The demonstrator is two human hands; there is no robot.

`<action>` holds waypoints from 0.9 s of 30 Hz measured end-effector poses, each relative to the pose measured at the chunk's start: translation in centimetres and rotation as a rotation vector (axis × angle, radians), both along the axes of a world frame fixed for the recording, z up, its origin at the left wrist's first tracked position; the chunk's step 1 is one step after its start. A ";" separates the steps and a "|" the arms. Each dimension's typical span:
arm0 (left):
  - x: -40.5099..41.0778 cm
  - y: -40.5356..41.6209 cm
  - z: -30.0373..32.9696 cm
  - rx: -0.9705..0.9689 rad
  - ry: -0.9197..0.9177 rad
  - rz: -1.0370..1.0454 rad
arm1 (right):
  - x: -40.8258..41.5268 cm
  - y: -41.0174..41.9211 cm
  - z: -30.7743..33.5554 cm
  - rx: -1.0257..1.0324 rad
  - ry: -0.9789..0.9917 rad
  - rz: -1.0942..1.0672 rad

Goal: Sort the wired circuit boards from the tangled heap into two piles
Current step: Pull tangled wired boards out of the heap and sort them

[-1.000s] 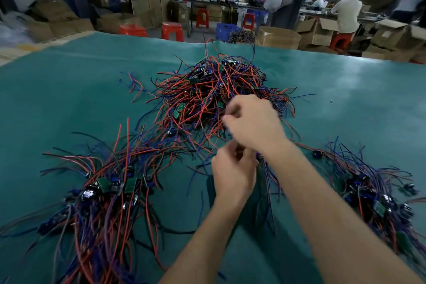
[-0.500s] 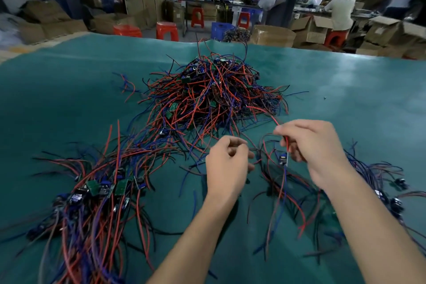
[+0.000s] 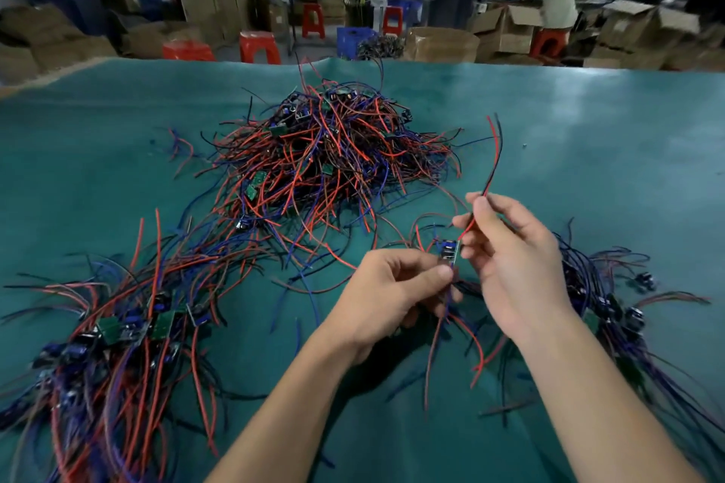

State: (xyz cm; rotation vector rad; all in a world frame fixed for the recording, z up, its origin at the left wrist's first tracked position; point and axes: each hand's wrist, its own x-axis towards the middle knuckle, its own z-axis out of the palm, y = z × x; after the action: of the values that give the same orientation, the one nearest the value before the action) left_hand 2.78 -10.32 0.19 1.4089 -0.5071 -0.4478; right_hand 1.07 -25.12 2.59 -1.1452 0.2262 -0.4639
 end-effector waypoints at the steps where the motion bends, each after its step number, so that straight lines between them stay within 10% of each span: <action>1: 0.0 0.0 -0.1 -0.008 0.008 0.022 | 0.0 0.0 0.0 0.003 0.000 0.020; 15: 0.7 0.2 -1.0 0.057 -0.118 0.185 | -0.6 -1.1 -0.3 -0.150 0.096 0.267; 21: 0.9 0.5 -0.6 0.066 -0.103 0.082 | -0.4 -1.5 -0.6 -0.435 0.065 -0.034; 27: 0.6 0.4 -0.4 0.051 -0.125 -0.025 | -0.2 -3.9 -0.1 -0.306 -0.029 -0.364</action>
State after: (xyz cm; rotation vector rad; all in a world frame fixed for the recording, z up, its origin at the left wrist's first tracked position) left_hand 3.35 -9.93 -0.24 1.4878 -0.6188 -0.3967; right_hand 0.83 -29.06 2.52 -1.4006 0.3495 -0.8583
